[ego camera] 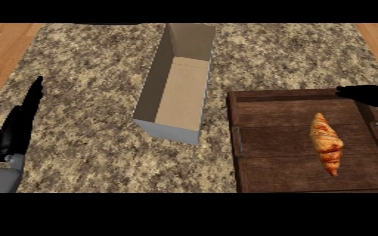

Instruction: Pick the croissant from the tray and place it in the cardboard box

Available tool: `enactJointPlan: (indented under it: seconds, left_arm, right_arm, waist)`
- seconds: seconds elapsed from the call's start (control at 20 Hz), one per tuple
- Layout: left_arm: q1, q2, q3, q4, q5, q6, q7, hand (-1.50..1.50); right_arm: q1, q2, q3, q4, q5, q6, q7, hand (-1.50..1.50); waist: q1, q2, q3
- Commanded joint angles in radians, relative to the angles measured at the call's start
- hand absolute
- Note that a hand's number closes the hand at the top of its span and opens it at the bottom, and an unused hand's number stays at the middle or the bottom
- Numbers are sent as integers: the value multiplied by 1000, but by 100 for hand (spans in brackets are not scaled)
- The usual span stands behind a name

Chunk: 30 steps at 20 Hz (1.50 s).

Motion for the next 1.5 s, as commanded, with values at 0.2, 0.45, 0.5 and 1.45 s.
enactJointPlan:
  seconds: [0.2, 0.45, 0.5, 1.45]
  left_arm:
    - [23, -47, 12, 25, -25, 5, -39, 0]
    - [-6, -46, 46, 44, -53, -16, -33, 0]
    - [18, -61, 45, 31, -63, -14, -33, 0]
    - [-27, -93, 155, 72, -138, -112, -23, 0]
  right_arm:
    - [-151, 158, 110, -33, 152, 216, 235, -150]
    - [-180, 224, 111, 64, 289, 207, 210, -150]
    - [-100, 229, 99, 37, 308, 148, 199, -150]
    - [-6, 310, -43, -100, 419, 296, 82, -150]
  waist:
    - [-5, -1, 0]
    - [-14, -2, 1]
    - [-19, -3, 1]
    - [-29, -4, 1]
